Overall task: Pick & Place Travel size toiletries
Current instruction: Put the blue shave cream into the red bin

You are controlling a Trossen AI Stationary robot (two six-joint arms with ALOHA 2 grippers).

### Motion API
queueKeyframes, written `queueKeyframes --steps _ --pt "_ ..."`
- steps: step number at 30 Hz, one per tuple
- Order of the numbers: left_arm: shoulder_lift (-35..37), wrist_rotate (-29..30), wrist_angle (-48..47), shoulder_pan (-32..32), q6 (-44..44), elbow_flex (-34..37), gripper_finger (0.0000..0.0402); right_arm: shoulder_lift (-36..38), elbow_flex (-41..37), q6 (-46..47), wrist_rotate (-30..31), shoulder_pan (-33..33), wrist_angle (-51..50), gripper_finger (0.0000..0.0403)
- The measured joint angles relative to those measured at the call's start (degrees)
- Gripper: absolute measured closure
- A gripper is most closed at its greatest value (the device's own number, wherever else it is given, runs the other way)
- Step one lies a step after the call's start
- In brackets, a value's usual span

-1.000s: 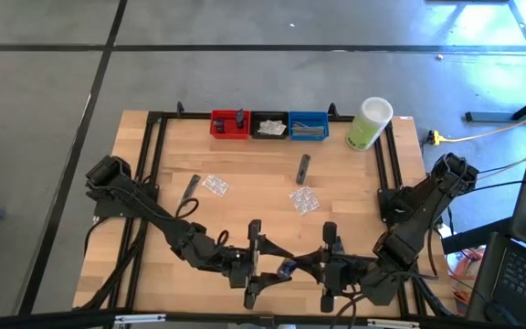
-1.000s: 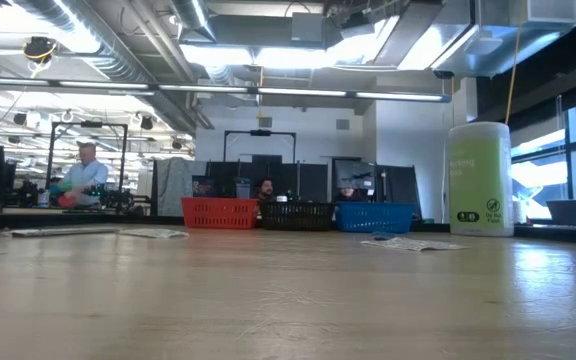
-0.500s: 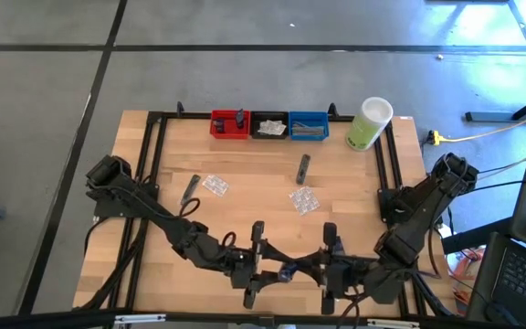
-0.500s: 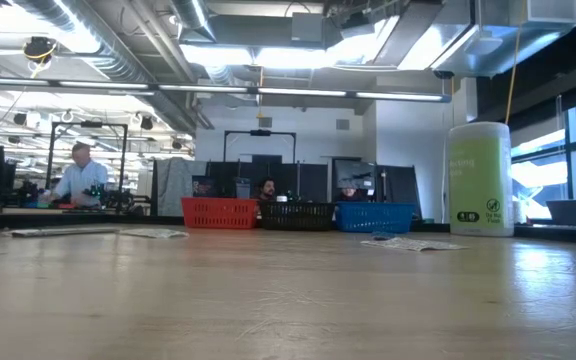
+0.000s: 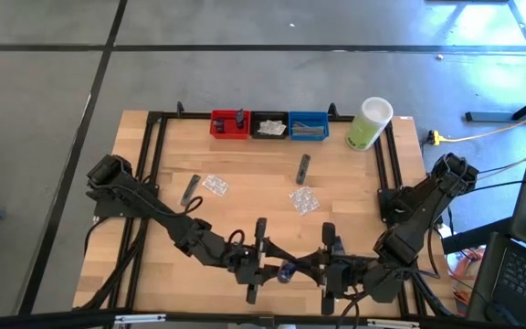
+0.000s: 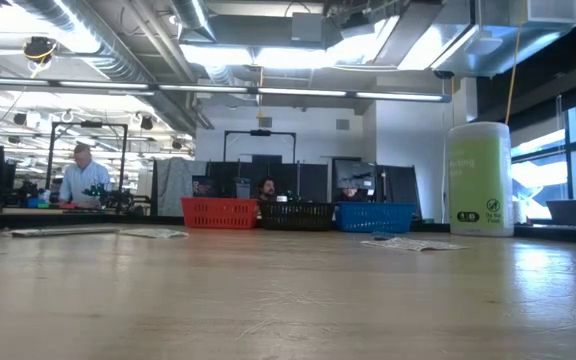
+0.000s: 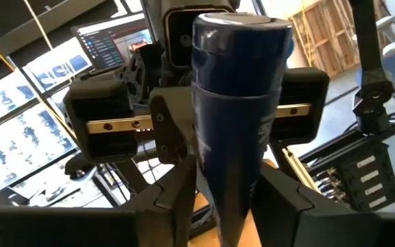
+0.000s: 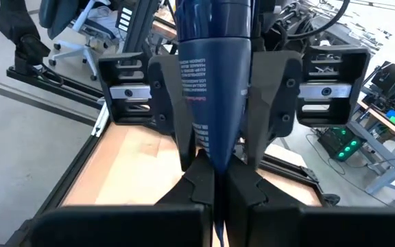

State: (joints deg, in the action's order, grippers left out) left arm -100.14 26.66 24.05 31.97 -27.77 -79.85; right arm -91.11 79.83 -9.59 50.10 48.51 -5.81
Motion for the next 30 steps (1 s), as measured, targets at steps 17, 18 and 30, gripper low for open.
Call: queueKeyframes --steps 17,18,30 --pt "-0.07 0.78 -0.33 0.57 -1.92 0.04 0.032 0.0 0.0 3.43 0.03 0.07 -2.06 0.038" --pt "-0.07 0.82 -0.34 0.57 -1.9 0.04 0.032 0.0 0.0 4.16 0.05 0.07 -2.25 0.0373" --pt "-0.07 2.02 -2.09 0.66 -2.01 0.02 0.0332 0.39 0.0 10.11 1.75 3.0 -10.09 0.0276"
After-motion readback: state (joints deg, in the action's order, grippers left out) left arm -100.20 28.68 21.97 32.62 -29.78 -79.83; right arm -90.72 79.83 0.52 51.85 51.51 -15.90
